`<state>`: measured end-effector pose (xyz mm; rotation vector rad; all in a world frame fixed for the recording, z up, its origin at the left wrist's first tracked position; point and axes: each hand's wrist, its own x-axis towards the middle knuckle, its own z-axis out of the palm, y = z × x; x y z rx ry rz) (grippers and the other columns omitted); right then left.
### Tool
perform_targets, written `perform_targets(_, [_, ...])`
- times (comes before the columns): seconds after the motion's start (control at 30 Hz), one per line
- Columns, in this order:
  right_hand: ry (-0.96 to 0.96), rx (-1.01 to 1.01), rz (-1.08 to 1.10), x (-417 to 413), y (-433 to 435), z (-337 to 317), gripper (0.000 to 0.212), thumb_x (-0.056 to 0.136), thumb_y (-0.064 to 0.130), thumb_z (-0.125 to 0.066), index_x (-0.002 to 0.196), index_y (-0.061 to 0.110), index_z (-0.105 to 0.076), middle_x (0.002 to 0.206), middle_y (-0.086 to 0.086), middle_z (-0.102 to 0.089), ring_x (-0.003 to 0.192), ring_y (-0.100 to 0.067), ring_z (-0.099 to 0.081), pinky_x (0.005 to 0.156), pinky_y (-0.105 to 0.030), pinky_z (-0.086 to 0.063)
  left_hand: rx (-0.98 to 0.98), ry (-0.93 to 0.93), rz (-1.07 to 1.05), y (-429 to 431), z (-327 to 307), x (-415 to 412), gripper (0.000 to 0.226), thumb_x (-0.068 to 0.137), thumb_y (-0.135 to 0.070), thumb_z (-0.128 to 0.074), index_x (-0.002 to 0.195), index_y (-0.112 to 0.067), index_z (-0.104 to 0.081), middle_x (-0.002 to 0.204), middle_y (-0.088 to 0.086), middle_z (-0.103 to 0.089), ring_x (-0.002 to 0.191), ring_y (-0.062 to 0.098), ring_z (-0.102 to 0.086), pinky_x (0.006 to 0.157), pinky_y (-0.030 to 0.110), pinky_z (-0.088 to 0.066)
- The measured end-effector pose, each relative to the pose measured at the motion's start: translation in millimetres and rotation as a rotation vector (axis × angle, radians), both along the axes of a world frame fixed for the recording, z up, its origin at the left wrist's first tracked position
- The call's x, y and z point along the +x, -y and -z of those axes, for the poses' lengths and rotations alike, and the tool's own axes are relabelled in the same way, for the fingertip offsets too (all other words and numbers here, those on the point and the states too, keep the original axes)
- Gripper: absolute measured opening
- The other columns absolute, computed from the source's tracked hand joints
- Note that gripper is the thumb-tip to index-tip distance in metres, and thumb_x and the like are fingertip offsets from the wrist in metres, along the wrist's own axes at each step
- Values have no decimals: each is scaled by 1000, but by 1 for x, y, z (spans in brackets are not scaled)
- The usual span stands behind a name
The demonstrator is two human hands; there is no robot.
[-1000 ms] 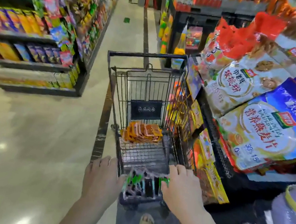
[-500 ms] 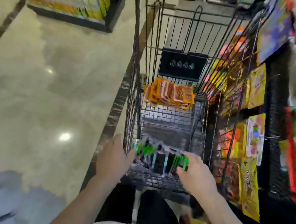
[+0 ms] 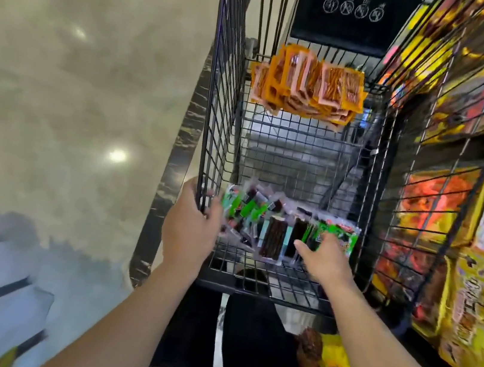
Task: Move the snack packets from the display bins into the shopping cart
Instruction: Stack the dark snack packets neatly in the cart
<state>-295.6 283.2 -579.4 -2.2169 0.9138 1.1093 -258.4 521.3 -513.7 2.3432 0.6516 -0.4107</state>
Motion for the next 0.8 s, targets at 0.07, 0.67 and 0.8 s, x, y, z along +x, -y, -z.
perform_targets(0.07, [-11, 9, 17, 0, 2, 9, 80, 96, 53, -66, 155, 7, -36, 153, -14, -50, 136, -33, -52, 107, -43, -47, 18, 11, 2, 0, 3, 0, 40, 103, -36, -60, 135, -13, -56, 102, -2, -72, 89, 21, -69, 77, 38, -54])
perform_targets(0.67, [303, 257, 307, -16, 42, -36, 20, 97, 8, -64, 98, 27, -69, 92, 3, -77, 73, -14, -73, 63, -37, -61, -47, 127, 34, 5, -31, -8, 63, 94, -35, -73, 149, -19, -45, 142, 1, -57, 131, 26, -56, 110, 47, -50])
perform_targets(0.8, [367, 588, 436, -22, 42, -63, 29, 100, 8, -64, 120, 28, -69, 104, 10, -79, 77, -9, -74, 63, -23, -58, -76, 408, 157, 28, -56, -21, 58, 91, -35, -71, 143, -26, -45, 129, -27, -35, 128, 4, -42, 109, 37, -46])
